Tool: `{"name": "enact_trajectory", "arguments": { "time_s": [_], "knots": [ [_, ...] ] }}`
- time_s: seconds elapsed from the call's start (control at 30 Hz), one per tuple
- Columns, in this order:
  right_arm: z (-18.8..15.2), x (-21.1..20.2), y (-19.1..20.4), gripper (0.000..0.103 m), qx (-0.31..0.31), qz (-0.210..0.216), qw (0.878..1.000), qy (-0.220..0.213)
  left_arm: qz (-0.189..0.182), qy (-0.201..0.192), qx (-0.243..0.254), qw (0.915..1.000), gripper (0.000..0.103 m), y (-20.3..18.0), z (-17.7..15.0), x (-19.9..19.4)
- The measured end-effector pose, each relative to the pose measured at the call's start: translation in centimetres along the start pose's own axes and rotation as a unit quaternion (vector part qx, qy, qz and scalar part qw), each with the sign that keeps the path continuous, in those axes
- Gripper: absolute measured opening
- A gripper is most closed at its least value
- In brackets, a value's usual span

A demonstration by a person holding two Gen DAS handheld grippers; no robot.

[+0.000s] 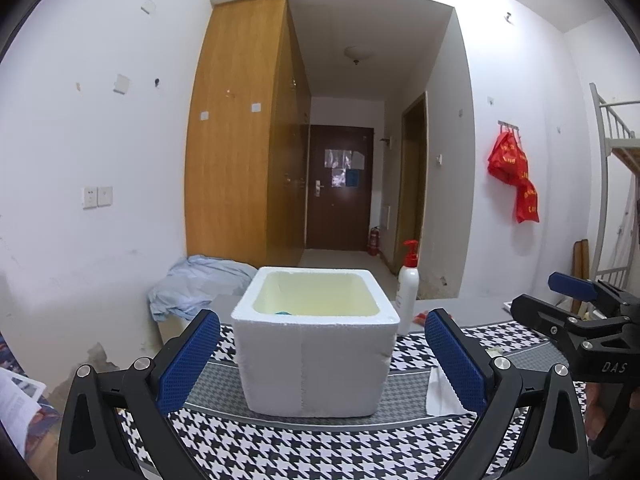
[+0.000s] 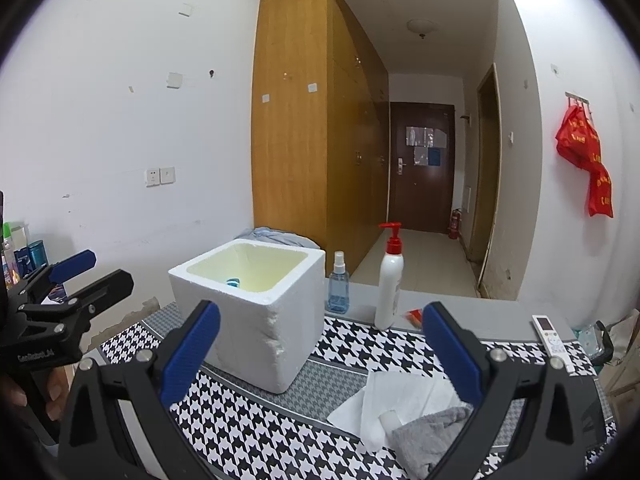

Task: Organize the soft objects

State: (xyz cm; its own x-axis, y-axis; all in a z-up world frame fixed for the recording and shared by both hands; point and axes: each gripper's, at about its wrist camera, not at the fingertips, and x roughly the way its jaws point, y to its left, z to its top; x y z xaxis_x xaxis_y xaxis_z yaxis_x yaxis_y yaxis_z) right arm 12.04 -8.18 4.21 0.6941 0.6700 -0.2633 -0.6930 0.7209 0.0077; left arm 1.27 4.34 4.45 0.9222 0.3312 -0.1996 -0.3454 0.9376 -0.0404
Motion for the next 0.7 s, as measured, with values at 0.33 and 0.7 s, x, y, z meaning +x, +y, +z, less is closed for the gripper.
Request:
{"name": "enact_trajectory", "arguments": {
  "time_s": [0.33,0.7],
  "knots": [
    [-0.8,0.3,-0.6,0.102,0.005,-0.011,1.000,0.010,-0.018,0.016,0.004,0.9997,0.102,-0.8,-1.0,1.0],
    [-2.0,0.0,-1.9,0.102,0.015,-0.032,0.999,0.022,-0.039,0.032,0.005,0.9987,0.102,-2.2,-2.0,2.2]
  ]
}}
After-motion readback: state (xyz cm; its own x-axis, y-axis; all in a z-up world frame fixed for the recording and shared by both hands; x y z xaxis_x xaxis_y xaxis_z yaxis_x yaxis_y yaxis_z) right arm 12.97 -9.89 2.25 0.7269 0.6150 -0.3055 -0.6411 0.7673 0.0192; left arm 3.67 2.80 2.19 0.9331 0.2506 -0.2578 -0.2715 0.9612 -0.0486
